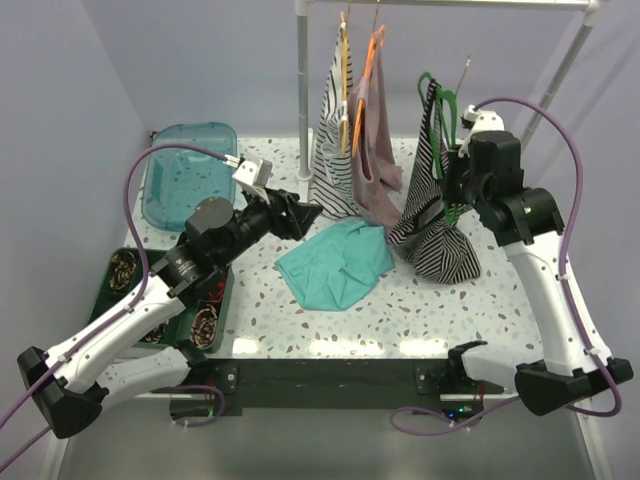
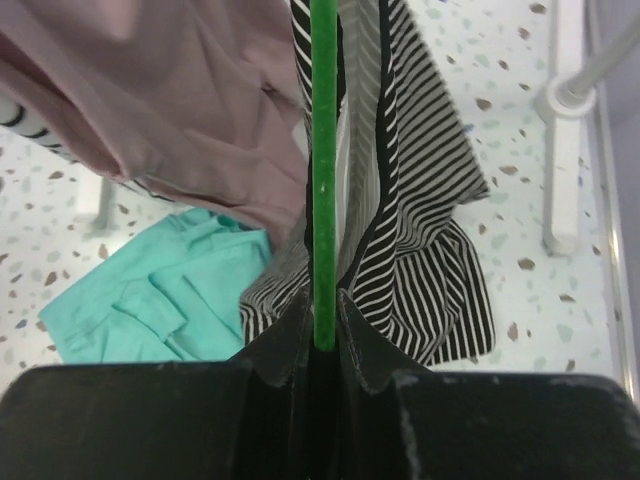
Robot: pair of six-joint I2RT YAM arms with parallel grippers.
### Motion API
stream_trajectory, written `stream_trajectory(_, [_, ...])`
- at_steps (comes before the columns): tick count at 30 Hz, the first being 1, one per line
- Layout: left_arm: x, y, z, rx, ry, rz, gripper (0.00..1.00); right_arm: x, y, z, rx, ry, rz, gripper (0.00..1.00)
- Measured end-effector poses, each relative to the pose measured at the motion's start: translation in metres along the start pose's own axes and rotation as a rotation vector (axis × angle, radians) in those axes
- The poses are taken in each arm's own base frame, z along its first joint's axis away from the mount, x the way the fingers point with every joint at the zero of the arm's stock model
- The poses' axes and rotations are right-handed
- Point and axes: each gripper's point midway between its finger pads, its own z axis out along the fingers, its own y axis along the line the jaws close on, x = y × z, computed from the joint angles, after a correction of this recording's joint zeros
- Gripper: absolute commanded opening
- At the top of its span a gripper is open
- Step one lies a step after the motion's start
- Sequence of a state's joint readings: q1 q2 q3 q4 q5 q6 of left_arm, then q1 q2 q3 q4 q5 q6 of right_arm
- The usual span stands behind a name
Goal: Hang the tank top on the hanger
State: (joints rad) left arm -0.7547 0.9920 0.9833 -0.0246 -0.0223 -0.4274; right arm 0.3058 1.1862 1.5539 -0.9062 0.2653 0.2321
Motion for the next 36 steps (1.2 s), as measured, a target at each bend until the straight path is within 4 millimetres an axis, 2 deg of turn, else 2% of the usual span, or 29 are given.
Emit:
stream_trajectory(3, [-0.002,-0.001,-0.002,0.006,-0.005,0.000,0.68,-0.020,0.012,0.005,-0.063,-0.034,-0.018,0.00])
stream_trajectory(8, [0.004,0.000,-0.003,0.001,0.019,0.002,0.69,-0.075,0.028,0.007,-0.129,-0.134,-0.041,0.00])
stream_trajectory(13, [0.006,0.001,-0.007,-0.002,0.031,0.005,0.69,-0.117,0.034,0.015,-0.144,-0.194,-0.055,0.00])
stream_trajectory(16, [0.005,0.001,-0.009,-0.001,0.030,0.010,0.69,-0.131,0.035,0.029,-0.144,-0.198,-0.059,0.00])
stream_trajectory(20, [0.007,0.002,-0.009,-0.003,0.036,0.022,0.69,-0.133,0.035,0.055,-0.134,-0.166,-0.064,0.00])
stream_trajectory(25, [0.009,0.003,-0.009,-0.006,0.046,0.028,0.69,-0.123,0.033,0.085,-0.130,-0.100,-0.065,0.00])
stream_trajectory(32, [0.009,0.003,-0.009,-0.007,0.047,0.028,0.69,-0.104,0.024,0.104,-0.124,-0.042,-0.035,0.00])
stream_trajectory(33, [0.009,0.003,-0.009,-0.007,0.047,0.028,0.69,-0.102,0.025,0.105,-0.126,-0.039,-0.031,0.05])
stream_trajectory(34, [0.009,0.003,-0.009,-0.007,0.047,0.028,0.69,-0.102,0.026,0.107,-0.131,-0.042,-0.022,0.19])
stream_trajectory(36, [0.009,0.003,-0.009,-0.007,0.047,0.028,0.70,-0.101,0.029,0.107,-0.147,-0.048,-0.006,0.36])
